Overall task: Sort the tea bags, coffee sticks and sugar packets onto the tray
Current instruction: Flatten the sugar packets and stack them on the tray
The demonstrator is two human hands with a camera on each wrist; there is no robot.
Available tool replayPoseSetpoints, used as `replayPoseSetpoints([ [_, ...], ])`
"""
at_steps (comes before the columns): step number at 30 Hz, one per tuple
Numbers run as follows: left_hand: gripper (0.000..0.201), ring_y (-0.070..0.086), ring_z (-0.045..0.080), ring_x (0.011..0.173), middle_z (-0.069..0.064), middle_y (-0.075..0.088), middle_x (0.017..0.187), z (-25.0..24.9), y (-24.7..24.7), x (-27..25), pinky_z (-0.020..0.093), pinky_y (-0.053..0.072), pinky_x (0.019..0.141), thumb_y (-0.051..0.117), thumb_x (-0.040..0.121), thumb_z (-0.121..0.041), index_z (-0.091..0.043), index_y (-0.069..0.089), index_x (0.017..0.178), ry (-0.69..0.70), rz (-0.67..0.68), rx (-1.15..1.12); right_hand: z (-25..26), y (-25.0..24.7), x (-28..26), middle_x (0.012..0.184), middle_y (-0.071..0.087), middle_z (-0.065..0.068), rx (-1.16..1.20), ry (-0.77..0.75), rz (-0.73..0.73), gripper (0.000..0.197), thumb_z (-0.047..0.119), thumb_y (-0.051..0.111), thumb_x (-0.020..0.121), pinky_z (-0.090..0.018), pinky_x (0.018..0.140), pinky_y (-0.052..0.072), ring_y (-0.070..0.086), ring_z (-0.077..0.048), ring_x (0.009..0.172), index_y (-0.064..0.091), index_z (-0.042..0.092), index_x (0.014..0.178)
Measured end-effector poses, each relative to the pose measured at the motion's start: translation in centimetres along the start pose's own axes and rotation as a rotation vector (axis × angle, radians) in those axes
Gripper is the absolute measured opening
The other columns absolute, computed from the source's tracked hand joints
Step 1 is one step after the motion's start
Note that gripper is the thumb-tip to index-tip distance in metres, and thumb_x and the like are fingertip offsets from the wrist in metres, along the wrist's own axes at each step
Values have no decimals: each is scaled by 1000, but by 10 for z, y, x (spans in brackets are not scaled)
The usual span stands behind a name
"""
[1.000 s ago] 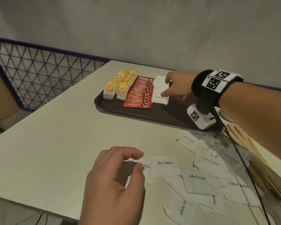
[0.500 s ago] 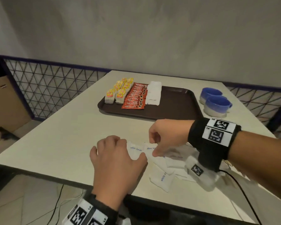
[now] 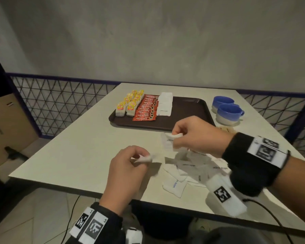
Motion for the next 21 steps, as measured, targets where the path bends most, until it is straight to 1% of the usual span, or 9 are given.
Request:
replayPoseSetpoints([
  [2, 34, 56, 14, 110, -18, 62, 99, -3, -2, -2, 35, 48, 86, 83, 77, -3, -35, 73, 76, 49, 3, -22, -12, 2, -20, 86, 66, -26, 259, 71, -11, 14, 11, 70, 90, -32, 53, 47, 57, -18, 59, 64, 2, 100],
  [3, 31, 52, 13, 112, -20, 56, 98, -4, -3, -2, 32, 45, 87, 86, 74, -6, -35, 74, 74, 56, -3, -25, -19, 7, -29, 91, 67, -29, 387, 109, -11, 17, 11, 65, 94, -34, 52, 46, 58, -22, 60, 60, 0, 105],
  [6, 18, 55, 18, 102, -20, 51, 92, -4, -2, -2, 30, 44, 82, 83, 68, -16, -33, 77, 73, 59, 45, -121, -36, 33, -51, 92, 67, -29, 682, 173, -33, 15, 12, 53, 102, -38, 50, 46, 58, -34, 62, 52, 6, 115],
  [8, 29, 62, 19, 94, -15, 61, 94, -6, 2, -4, 33, 48, 77, 82, 75, -1, -29, 78, 75, 82, 114, -183, -46, 54, -58, 85, 65, -26, 848, 187, -71, 9, 9, 50, 102, -38, 48, 42, 54, -35, 58, 49, 10, 111],
  [10, 36, 67, 22, 92, -8, 71, 95, -9, 5, -6, 40, 53, 78, 72, 85, 7, -28, 78, 83, 99, 166, -182, -55, 70, -60, 76, 60, -20, 907, 175, -118, 8, 4, 49, 100, -37, 47, 37, 48, -31, 53, 47, 9, 106],
  [14, 29, 66, 12, 76, -4, 75, 89, -14, 8, -8, 23, 47, 69, 62, 96, -4, -27, 76, 87, 46, 215, -224, -66, 78, -62, 61, 50, -17, 844, 122, -204, 11, 5, 55, 98, -36, 48, 34, 40, -26, 48, 44, 6, 99],
  [16, 18, 62, 8, 69, -2, 74, 85, -13, 9, -9, 27, 46, 71, 62, 90, -10, -20, 76, 85, -2, 249, -303, -64, 76, -66, 67, 49, -26, 861, 59, -222, 18, 4, 65, 90, -34, 48, 36, 43, -26, 48, 48, 6, 91],
  [18, 20, 62, 13, 70, -1, 72, 83, -13, 8, -11, 35, 47, 74, 57, 82, -15, -15, 76, 89, -9, 272, -346, -59, 74, -70, 78, 54, -36, 930, -11, -215, 19, 2, 71, 78, -32, 49, 41, 48, -27, 50, 54, 7, 85],
  [21, 13, 68, 22, 75, -7, 72, 92, -13, 1, -12, 32, 53, 75, 66, 88, -32, -26, 74, 95, 31, 191, -288, -57, 71, -74, 81, 62, -31, 1076, -74, -163, 24, 3, 76, 69, -38, 58, 46, 54, -30, 55, 63, 4, 89],
])
Point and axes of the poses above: each hand's wrist, its own x-axis towards the middle knuckle, its own y-axis out of the palm, z = x × y, the point moved 7 cm from there along x, towards the middle knuckle
